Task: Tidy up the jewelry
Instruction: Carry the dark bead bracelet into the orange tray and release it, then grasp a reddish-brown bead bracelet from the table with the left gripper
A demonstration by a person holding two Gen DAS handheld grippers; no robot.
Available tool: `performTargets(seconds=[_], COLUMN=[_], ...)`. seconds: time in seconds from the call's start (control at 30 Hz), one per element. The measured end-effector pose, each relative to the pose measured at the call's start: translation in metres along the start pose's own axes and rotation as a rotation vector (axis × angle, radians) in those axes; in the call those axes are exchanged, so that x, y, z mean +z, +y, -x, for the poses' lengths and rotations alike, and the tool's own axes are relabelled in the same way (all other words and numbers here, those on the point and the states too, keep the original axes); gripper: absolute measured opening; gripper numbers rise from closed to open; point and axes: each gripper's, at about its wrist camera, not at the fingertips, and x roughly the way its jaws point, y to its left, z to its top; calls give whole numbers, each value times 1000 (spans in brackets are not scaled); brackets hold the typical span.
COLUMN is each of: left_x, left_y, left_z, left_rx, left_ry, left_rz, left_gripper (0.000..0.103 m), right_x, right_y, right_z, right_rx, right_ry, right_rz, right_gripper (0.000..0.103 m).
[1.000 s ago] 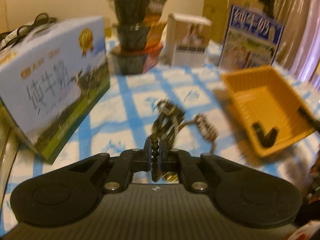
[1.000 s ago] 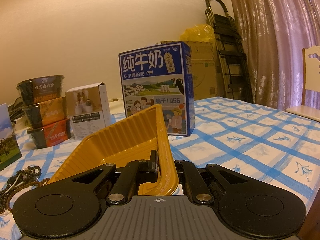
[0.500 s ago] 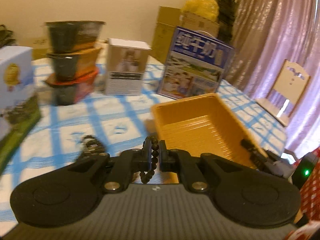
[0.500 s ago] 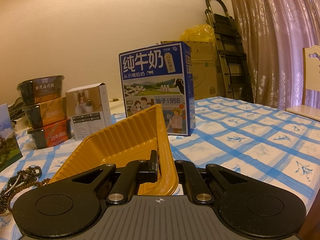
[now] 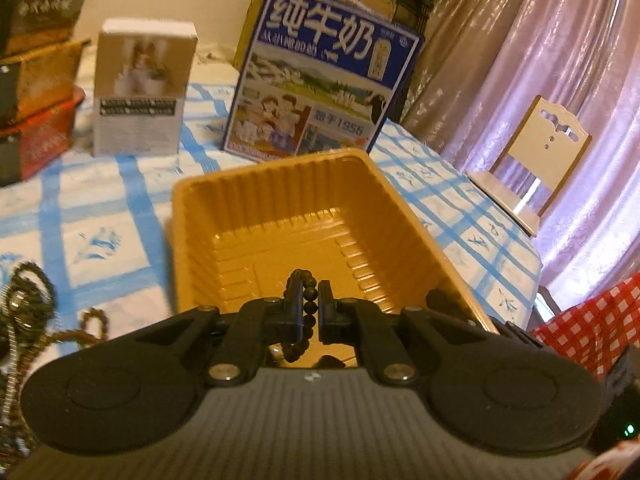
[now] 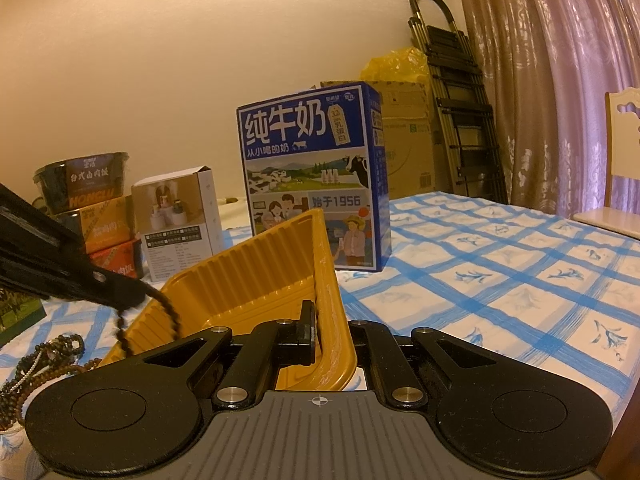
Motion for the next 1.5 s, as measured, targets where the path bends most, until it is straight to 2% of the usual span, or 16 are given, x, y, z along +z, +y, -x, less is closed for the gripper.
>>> performTargets(seconds=[0.2, 0.33, 0.43, 0.5, 0.6, 0.77, 0.9, 1.17, 1.37, 1.5], left_x=[-1, -3, -8, -17, -39, -80, -103, -123, -119, -113], left_y=[-1, -3, 4, 15, 37, 80, 106, 121, 125, 142], left_z=[-13, 7, 30, 49, 78, 118, 137, 148, 143, 134], left_rx=[-2, 6, 36, 80, 189, 365, 471, 543, 567, 577], left_ry=[9, -47, -94, -118, -116, -44, 5, 28, 22, 28], left_rz=[66, 70, 71, 74, 75, 105, 137, 139, 107, 134], left_gripper=[8, 11, 17, 19, 19, 19, 19, 19, 19, 19], right_x=[0, 0, 0, 0, 0, 0, 0, -1, -1, -1], right_y=[2, 1, 1, 1, 2, 0, -1, -4, -4, -4], right_z=[0, 0, 0, 0, 1, 0, 1, 0, 0, 0], right_rx=[1, 0, 0, 1, 1, 0, -2, -7, -7, -7], right_ry=[0, 2, 2, 3, 3, 3, 3, 7, 8, 9], right_rz=[-2, -6, -6, -8, -8, -9, -9, -9, -11, -12], right_gripper=[6, 6, 6, 6, 6, 6, 6, 6, 6, 6])
